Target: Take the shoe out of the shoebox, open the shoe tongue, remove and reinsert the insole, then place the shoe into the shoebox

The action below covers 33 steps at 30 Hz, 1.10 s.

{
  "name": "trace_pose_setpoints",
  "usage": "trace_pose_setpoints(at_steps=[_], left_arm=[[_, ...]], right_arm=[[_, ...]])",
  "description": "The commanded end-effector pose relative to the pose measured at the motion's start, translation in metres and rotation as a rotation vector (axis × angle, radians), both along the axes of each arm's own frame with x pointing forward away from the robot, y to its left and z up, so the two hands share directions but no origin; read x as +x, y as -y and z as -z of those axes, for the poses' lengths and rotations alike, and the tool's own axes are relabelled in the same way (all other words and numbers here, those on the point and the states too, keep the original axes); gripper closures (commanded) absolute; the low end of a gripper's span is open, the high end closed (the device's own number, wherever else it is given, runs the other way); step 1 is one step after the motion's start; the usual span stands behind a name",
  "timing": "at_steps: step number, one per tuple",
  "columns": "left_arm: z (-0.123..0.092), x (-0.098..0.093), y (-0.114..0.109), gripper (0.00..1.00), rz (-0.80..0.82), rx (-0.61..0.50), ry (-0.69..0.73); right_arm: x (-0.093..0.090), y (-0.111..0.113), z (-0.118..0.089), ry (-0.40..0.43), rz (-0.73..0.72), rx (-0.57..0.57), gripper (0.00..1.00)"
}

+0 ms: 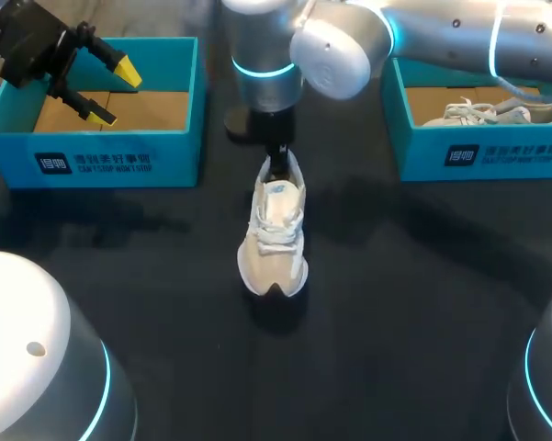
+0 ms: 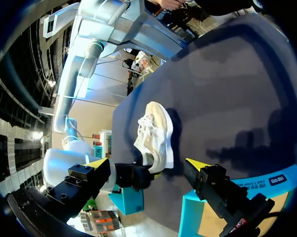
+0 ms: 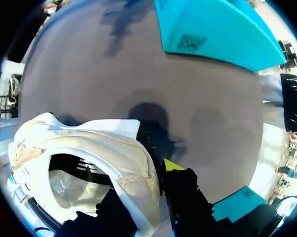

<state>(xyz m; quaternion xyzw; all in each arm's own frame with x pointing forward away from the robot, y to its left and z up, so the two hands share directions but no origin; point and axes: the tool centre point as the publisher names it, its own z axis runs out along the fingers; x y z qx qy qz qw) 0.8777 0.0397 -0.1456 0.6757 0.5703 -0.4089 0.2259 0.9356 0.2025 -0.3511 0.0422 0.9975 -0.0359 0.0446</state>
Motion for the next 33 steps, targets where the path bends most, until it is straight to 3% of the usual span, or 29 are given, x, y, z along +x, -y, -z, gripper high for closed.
trace_pose_setpoints(at_steps=[1,7,33], left_arm=[[0.0,0.0,0.0,0.0,0.002,0.003,0.001],[0.0,0.0,0.0,0.0,0.002,0.003,0.001],[0.0,0.0,0.0,0.0,0.002,0.003,0.001]], right_arm=[[-0.012,-0.002,-0.037,0.026,-0.018,-0.013,1.0],[-0.019,-0.005,-0.072,0.059,-0.033,-0.009,1.0],[-0.019,-0.005,-0.072,0.059,-0.033,-0.009,1.0]])
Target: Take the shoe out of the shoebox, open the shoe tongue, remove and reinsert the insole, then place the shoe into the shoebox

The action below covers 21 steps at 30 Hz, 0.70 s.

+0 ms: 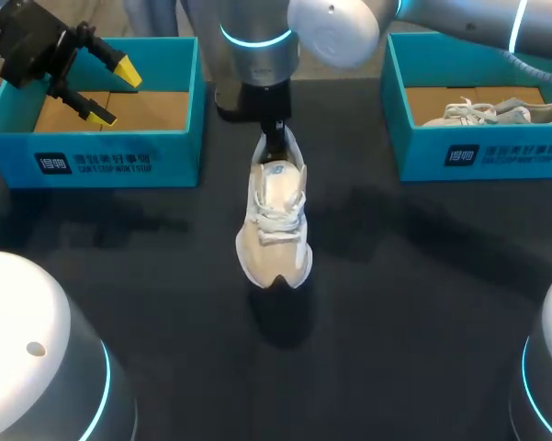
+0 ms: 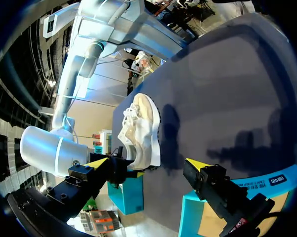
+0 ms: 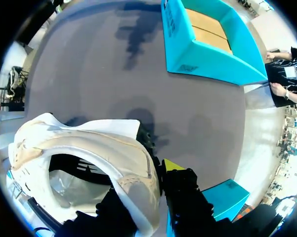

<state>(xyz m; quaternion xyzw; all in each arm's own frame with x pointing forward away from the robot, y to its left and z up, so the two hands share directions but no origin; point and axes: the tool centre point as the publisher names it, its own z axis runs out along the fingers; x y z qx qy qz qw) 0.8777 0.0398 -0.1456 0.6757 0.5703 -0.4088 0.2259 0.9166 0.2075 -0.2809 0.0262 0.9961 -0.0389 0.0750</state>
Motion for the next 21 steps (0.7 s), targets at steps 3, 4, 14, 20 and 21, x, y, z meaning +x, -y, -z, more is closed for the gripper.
trace_pose_setpoints(at_steps=[3,4,14,20,21], left_arm=[[0.0,0.0,0.0,0.0,0.001,0.003,0.001],[0.0,0.0,0.0,0.0,0.001,0.003,0.001],[0.0,0.0,0.0,0.0,0.001,0.003,0.001],[0.0,0.0,0.0,0.0,0.001,0.003,0.001],[0.0,0.0,0.0,0.0,0.001,0.003,0.001]], right_arm=[[0.003,0.004,-0.01,-0.005,-0.009,-0.006,1.0],[0.004,0.005,-0.016,-0.004,-0.02,-0.02,1.0],[0.023,0.037,-0.077,0.024,-0.072,-0.036,1.0],[0.039,0.055,-0.109,0.043,-0.112,-0.059,1.0],[0.041,0.058,-0.114,0.044,-0.128,-0.058,1.0]])
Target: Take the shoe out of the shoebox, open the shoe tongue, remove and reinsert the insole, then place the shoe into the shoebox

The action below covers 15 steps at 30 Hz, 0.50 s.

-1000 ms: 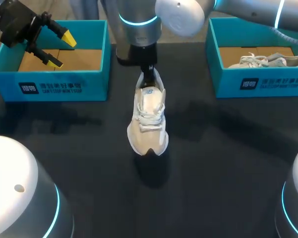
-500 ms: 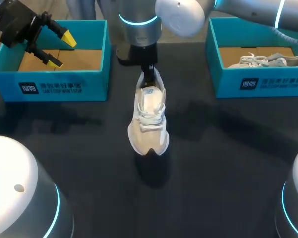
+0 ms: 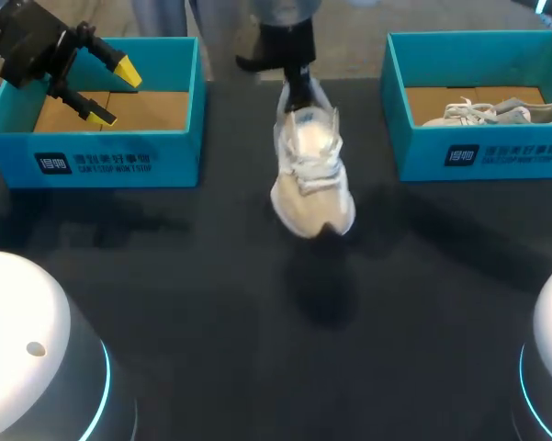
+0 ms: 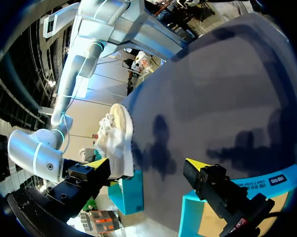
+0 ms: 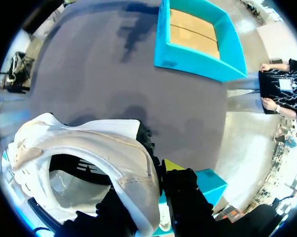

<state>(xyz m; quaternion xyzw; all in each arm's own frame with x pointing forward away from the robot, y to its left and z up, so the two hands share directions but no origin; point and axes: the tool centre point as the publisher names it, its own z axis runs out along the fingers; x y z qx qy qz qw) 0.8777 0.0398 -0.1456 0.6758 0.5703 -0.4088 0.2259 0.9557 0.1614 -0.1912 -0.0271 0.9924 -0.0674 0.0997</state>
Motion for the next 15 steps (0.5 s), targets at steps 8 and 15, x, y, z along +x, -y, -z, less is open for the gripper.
trace_pose_setpoints(at_steps=[8,15], left_arm=[[-0.0002,0.0003,-0.0004,0.0,0.001,0.003,0.0],[-0.0002,0.0003,-0.0004,0.0,0.001,0.003,0.0]], right_arm=[[0.0085,0.0189,-0.037,-0.02,-0.057,-0.005,1.0],[0.0085,0.0189,-0.037,-0.02,-0.057,-0.005,1.0]])
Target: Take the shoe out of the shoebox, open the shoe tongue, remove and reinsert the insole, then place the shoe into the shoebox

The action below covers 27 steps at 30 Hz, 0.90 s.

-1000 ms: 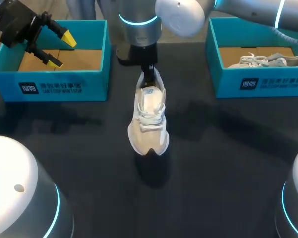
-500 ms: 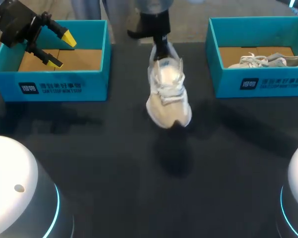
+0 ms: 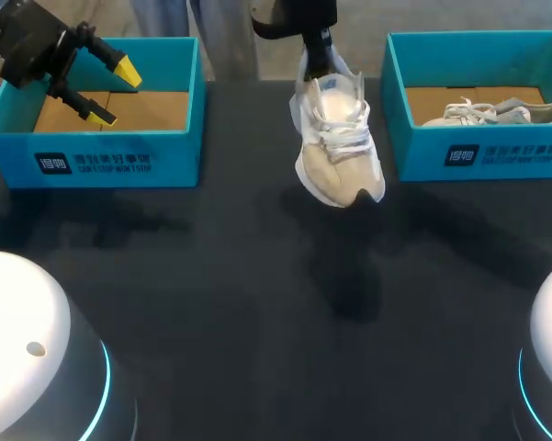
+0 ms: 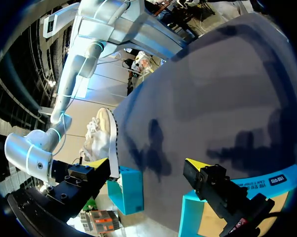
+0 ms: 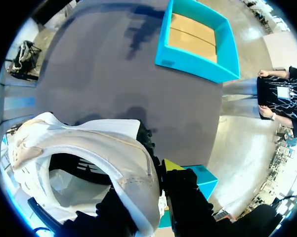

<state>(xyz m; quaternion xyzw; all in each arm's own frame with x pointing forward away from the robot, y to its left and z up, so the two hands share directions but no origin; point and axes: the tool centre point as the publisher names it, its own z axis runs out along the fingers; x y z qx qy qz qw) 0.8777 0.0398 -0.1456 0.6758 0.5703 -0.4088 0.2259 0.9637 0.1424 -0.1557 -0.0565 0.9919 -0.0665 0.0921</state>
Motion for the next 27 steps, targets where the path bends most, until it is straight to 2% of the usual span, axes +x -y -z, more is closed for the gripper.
trace_pose_setpoints(at_steps=[1,14,17,27], left_arm=[[0.0,0.0,0.0,0.0,0.001,0.003,0.0],[0.0,0.0,0.0,0.0,0.001,0.003,0.0],[0.0,0.0,0.0,0.0,0.001,0.003,0.0],[0.0,0.0,0.0,0.0,0.001,0.003,0.0]], right_arm=[[0.001,0.0,-0.001,-0.001,0.0,-0.001,1.0],[0.001,0.0,-0.001,-0.001,0.0,-0.001,1.0],[0.013,0.024,-0.002,0.002,0.007,-0.012,1.0],[0.076,0.118,-0.009,0.003,0.044,-0.038,1.0]])
